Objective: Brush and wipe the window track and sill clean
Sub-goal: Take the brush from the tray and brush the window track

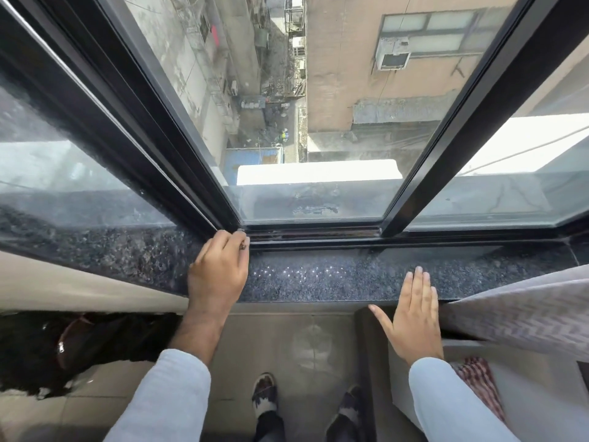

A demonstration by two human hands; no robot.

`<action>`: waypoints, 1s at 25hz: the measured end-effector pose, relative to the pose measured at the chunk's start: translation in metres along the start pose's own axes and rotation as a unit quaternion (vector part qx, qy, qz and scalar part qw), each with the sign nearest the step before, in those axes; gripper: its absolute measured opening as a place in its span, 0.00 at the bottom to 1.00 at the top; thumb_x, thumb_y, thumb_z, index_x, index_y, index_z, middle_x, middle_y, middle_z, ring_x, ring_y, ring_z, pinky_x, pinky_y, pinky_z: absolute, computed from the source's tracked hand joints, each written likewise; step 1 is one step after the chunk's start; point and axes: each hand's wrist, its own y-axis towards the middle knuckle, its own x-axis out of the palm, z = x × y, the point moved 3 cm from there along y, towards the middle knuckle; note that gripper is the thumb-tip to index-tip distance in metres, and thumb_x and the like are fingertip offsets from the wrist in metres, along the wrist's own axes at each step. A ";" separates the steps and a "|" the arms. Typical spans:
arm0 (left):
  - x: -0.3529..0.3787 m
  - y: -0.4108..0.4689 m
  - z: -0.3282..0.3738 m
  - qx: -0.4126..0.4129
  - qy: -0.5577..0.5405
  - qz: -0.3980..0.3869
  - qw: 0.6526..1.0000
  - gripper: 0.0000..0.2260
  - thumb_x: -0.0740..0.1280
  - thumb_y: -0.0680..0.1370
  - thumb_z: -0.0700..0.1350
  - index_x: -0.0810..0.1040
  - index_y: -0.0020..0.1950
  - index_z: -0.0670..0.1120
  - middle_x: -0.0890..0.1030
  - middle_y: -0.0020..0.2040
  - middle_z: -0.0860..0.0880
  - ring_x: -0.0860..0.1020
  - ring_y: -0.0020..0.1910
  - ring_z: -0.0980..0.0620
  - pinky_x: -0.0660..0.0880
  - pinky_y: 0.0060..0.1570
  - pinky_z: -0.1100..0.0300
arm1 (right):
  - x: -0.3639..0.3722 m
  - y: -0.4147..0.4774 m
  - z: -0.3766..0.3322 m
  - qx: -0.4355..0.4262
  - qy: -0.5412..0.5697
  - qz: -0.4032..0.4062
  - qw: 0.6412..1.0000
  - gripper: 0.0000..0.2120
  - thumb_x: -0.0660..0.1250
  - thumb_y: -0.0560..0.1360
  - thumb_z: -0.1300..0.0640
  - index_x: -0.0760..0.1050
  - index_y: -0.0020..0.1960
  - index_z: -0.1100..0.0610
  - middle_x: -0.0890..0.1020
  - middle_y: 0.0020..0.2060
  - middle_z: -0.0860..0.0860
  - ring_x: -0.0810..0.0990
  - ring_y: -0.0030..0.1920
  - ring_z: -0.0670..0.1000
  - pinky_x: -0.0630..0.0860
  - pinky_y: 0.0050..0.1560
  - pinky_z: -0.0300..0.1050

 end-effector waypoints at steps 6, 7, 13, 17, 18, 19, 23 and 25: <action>0.048 0.002 0.065 0.095 -0.042 -0.102 0.989 0.05 0.74 0.76 0.36 0.82 0.50 0.42 0.81 0.43 0.44 0.80 0.37 0.41 0.80 0.33 0.50 | 0.005 0.001 0.003 -0.001 -0.008 0.011 1.000 0.53 0.50 0.78 0.26 0.45 0.84 0.66 0.50 0.86 0.64 0.49 0.86 0.63 0.56 0.84 0.65; 0.056 -0.001 0.080 0.133 -0.067 -0.117 0.982 0.06 0.74 0.74 0.33 0.82 0.49 0.40 0.81 0.43 0.43 0.79 0.37 0.40 0.80 0.36 0.49 | 0.006 0.001 0.003 -0.002 -0.009 0.013 1.000 0.53 0.49 0.78 0.26 0.45 0.84 0.66 0.50 0.86 0.64 0.49 0.86 0.63 0.56 0.84 0.65; 0.079 -0.009 0.146 0.249 -0.212 -0.206 0.922 0.16 0.71 0.72 0.25 0.84 0.56 0.38 0.83 0.49 0.38 0.83 0.43 0.39 0.82 0.40 0.51 | 0.006 0.002 0.004 0.000 -0.010 0.013 1.000 0.53 0.48 0.78 0.25 0.43 0.84 0.66 0.49 0.86 0.65 0.49 0.86 0.63 0.55 0.85 0.64; 0.078 -0.008 0.145 0.161 -0.281 -0.178 0.929 0.11 0.72 0.80 0.36 0.85 0.61 0.42 0.84 0.54 0.44 0.83 0.50 0.45 0.81 0.50 0.55 | 0.005 0.001 0.004 -0.002 -0.013 0.007 1.000 0.53 0.47 0.78 0.25 0.43 0.84 0.66 0.49 0.86 0.65 0.49 0.86 0.63 0.55 0.85 0.64; 0.077 -0.009 0.142 0.132 -0.312 -0.158 0.927 0.09 0.72 0.81 0.38 0.85 0.61 0.42 0.85 0.53 0.45 0.83 0.50 0.47 0.81 0.51 0.55 | 0.005 0.001 0.005 -0.001 -0.013 0.005 1.000 0.53 0.46 0.78 0.25 0.43 0.84 0.66 0.49 0.86 0.65 0.49 0.86 0.63 0.55 0.85 0.64; 0.076 -0.011 0.138 0.083 -0.364 -0.146 0.916 0.09 0.71 0.81 0.39 0.85 0.61 0.43 0.85 0.53 0.46 0.84 0.51 0.48 0.81 0.52 0.56 | 0.006 0.000 0.005 -0.001 -0.013 0.003 1.000 0.53 0.46 0.78 0.25 0.43 0.84 0.66 0.48 0.86 0.65 0.48 0.86 0.63 0.55 0.85 0.64; 0.092 -0.016 0.123 -0.215 -0.570 -0.140 0.780 0.07 0.71 0.81 0.41 0.86 0.57 0.47 0.88 0.47 0.46 0.87 0.44 0.47 0.85 0.48 0.55 | 0.006 0.001 0.006 -0.003 -0.011 0.003 1.000 0.53 0.47 0.78 0.26 0.44 0.84 0.66 0.49 0.86 0.64 0.49 0.86 0.63 0.55 0.85 0.64; 0.100 -0.017 0.109 -0.298 -0.580 -0.122 0.749 0.07 0.71 0.81 0.40 0.86 0.56 0.46 0.87 0.43 0.44 0.86 0.42 0.46 0.85 0.50 0.48 | 0.006 0.001 0.005 -0.007 -0.005 0.005 1.000 0.53 0.47 0.78 0.26 0.45 0.84 0.66 0.49 0.86 0.64 0.49 0.86 0.63 0.56 0.84 0.64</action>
